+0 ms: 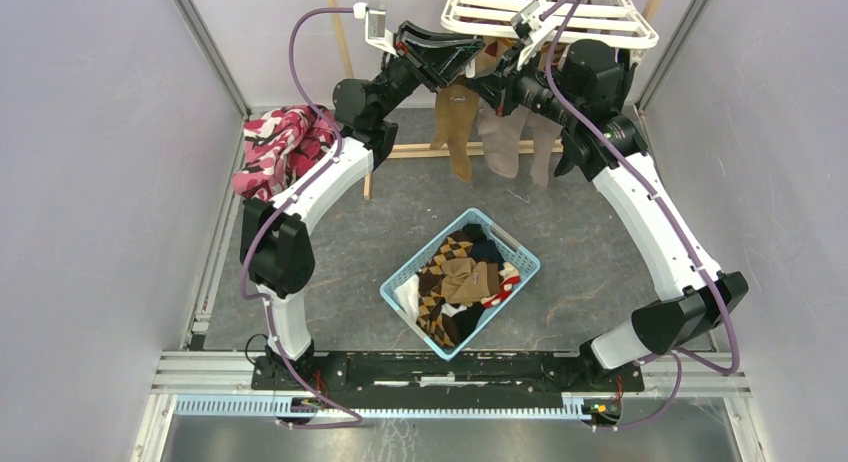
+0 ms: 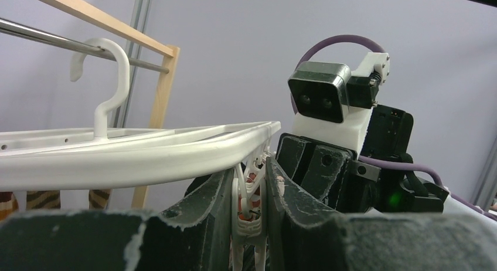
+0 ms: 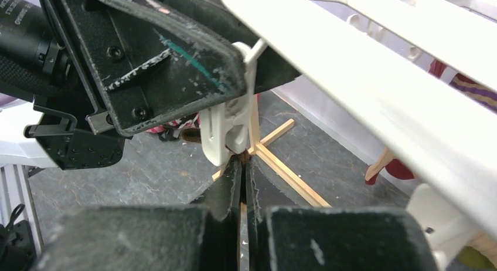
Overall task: Clip the socks to the hanger
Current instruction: Open the clamp at the hanger, then clamp the sock onto the hanger.
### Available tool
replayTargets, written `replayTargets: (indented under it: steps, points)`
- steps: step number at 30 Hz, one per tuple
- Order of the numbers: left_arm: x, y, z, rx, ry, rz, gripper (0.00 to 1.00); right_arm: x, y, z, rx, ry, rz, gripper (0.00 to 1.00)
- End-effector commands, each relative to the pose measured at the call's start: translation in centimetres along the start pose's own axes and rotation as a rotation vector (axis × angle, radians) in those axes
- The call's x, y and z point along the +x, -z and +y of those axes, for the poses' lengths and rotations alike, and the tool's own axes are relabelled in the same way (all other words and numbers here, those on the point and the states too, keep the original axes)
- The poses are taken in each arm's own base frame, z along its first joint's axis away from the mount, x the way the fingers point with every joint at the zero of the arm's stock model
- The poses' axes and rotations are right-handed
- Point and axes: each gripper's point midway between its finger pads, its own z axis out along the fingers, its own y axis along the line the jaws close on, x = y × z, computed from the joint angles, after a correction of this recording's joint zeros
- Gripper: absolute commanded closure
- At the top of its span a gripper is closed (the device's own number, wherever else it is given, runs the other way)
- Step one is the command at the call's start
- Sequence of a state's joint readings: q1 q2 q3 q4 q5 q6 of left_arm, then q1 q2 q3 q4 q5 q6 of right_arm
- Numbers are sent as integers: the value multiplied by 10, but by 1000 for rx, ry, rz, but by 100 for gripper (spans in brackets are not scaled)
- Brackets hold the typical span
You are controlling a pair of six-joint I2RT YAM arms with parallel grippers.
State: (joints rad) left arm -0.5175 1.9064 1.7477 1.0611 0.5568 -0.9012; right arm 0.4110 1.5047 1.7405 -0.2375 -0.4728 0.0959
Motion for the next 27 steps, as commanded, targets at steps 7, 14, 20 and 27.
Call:
replayTargets:
  steps: [7, 14, 20, 27]
  points:
    - [-15, -5, -19, 70, -13, -24, 75, -45, 14, -6, 0, -38, -133, 100]
    - [-16, -6, -19, 71, -20, -27, 75, -44, 18, -3, -20, -49, -137, 100]
    - [-18, -8, -21, 81, -24, -30, 75, -31, 18, -3, -29, -43, -110, 100]
    - [-18, -8, -22, 85, -27, -30, 75, -18, 20, 2, -54, -36, -81, 100]
